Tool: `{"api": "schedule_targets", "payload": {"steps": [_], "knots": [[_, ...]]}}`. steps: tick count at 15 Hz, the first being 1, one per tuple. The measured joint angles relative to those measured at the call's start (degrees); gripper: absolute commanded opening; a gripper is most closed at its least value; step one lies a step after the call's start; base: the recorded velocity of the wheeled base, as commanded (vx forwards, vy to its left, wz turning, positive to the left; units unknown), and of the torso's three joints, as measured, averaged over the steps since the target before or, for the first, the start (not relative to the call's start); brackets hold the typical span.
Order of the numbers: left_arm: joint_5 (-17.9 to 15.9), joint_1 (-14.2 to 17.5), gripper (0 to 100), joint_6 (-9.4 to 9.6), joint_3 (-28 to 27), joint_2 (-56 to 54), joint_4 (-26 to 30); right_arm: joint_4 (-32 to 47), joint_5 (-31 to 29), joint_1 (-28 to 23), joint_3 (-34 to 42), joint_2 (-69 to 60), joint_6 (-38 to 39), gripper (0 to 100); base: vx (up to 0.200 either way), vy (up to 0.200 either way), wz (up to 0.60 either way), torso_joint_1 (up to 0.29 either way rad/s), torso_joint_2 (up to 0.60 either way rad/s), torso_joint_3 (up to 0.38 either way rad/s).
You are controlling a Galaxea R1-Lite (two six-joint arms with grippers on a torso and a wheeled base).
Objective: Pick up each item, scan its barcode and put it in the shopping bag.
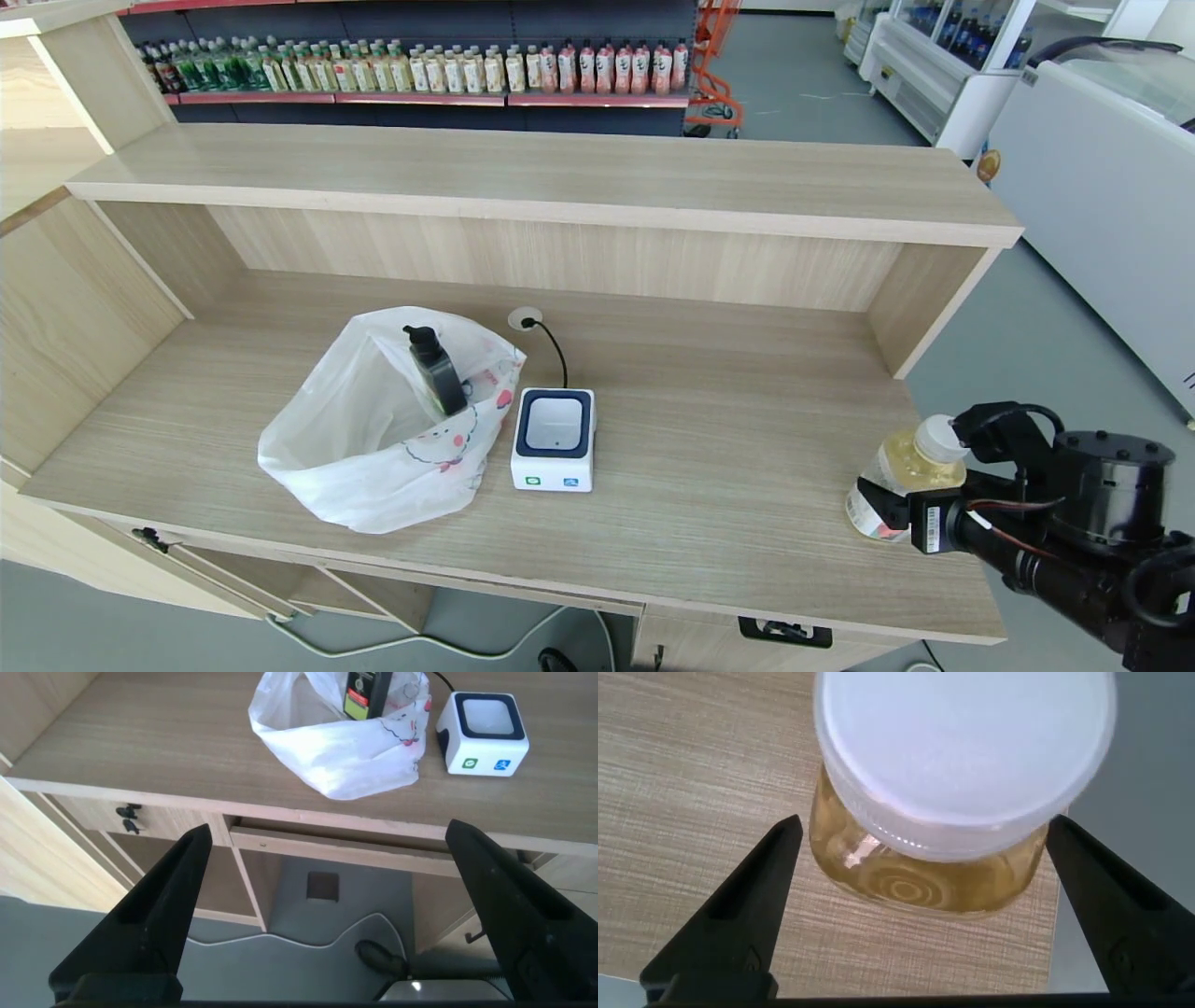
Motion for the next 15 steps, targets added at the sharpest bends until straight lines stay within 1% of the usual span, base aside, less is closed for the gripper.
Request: {"api": "schedule_targets", "payload": {"steps": [10, 15], "knots": [[0.0, 0.0, 100, 0.0, 0.0, 0.0, 0.0, -8.6, 0.3, 0.7, -1.5, 8.5, 0.0, 100, 0.0, 0.0, 0.0, 0.0, 0.0, 0.0], [0.0, 0.0, 100, 0.0, 0.0, 0.0, 0.0, -11.0, 2.7, 1.0, -2.8, 11.2, -0.9, 100, 0.0, 0.0, 0.0, 0.0, 0.0, 0.0]]}}
